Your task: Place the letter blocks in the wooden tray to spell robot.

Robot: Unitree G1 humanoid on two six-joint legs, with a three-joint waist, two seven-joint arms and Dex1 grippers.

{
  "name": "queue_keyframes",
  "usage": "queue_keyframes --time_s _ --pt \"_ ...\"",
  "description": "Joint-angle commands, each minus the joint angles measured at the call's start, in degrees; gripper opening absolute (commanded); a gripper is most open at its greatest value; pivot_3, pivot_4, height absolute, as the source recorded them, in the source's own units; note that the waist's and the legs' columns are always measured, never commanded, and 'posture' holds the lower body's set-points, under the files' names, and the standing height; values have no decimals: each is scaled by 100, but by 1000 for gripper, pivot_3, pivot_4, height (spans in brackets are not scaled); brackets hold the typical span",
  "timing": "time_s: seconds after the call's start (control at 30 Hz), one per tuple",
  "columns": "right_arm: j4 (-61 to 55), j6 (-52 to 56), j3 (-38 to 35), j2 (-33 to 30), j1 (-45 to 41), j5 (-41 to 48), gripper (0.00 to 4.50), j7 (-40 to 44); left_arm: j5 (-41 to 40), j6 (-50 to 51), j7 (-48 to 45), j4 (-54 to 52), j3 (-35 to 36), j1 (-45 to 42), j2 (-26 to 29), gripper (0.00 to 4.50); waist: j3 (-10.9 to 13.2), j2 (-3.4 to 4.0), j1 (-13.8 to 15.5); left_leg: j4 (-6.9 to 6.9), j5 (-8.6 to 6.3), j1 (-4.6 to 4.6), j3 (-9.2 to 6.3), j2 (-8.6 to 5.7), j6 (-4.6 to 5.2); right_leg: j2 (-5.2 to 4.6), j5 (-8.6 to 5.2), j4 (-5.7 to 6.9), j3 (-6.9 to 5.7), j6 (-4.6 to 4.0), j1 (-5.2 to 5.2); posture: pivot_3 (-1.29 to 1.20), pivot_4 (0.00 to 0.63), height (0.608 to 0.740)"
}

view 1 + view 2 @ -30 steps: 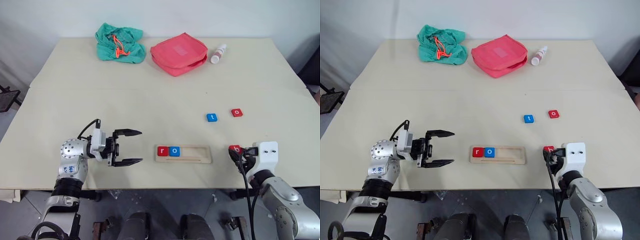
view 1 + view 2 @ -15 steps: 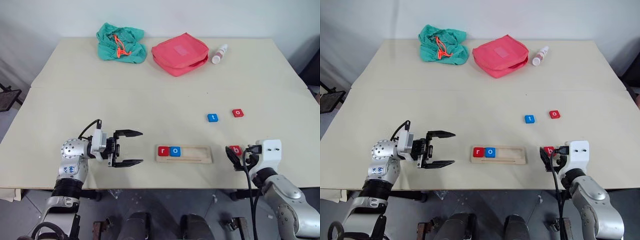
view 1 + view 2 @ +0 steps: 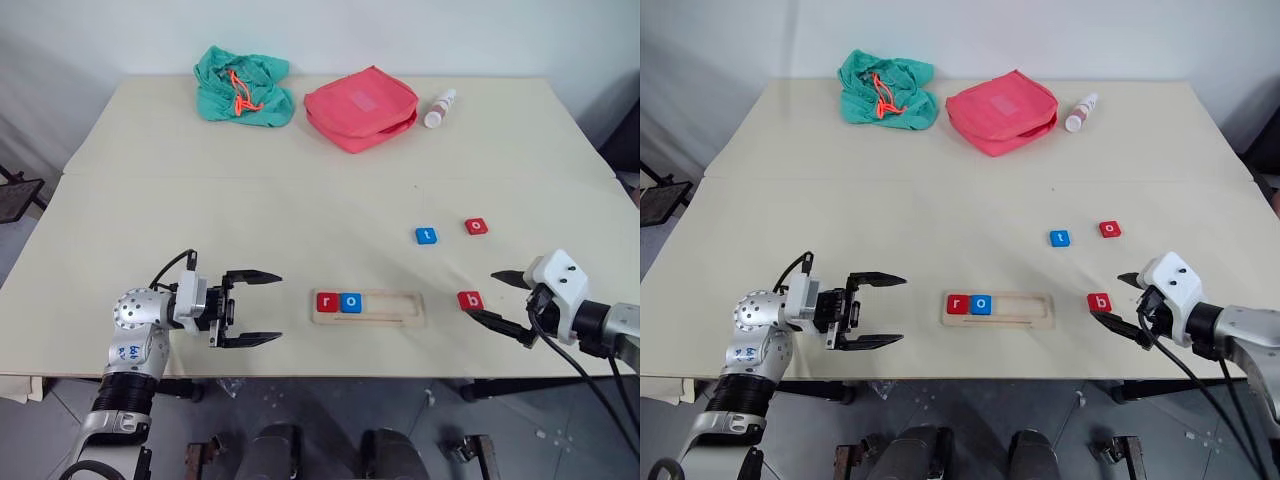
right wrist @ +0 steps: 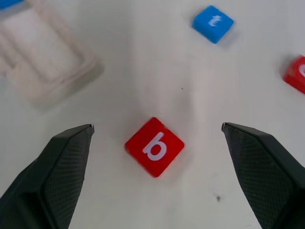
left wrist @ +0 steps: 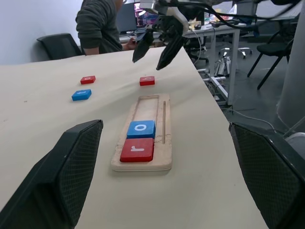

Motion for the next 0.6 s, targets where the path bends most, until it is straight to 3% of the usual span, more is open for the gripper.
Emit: queue_keyframes --time_s 0.03,0.23,0.4,0.5,0.6 --pt "1079 -919 709 -399 -761 -626 4487 925 -92 -25 -30 -344 98 140 85 4500 1 0 -14 1 0 0 3 -3 1 -3 0 -2 1 0 0 0 150 740" --pt "2466 -1908 1436 -240 -1967 -1257 4487 1480 -91 19 132 -607 159 341 112 4500 2 -1 -9 2 0 -5 -3 1 1 -3 0 -6 -8 0 0 0 150 740" --pt "3016 -2337 1791 -139 -2333 -1558 4487 1731 -87 49 297 -827 189 526 132 4500 2 -2 -6 4 0 -7 -10 1 1 -3 0 -7 -18 0 3 0 150 740" --pt "3205 -2545 1873 -123 -2423 -1643 3895 1837 -88 62 340 -887 185 574 144 4500 1 -3 0 9 0 -5 -13 1 0 -3 0 -8 -22 0 9 0 150 740" --pt "3294 -2584 1914 -112 -2498 -1667 2928 1889 -75 66 373 -906 173 586 142 4500 0 -5 0 14 0 -4 -15 1 1 -3 0 -9 -23 0 16 0 150 740"
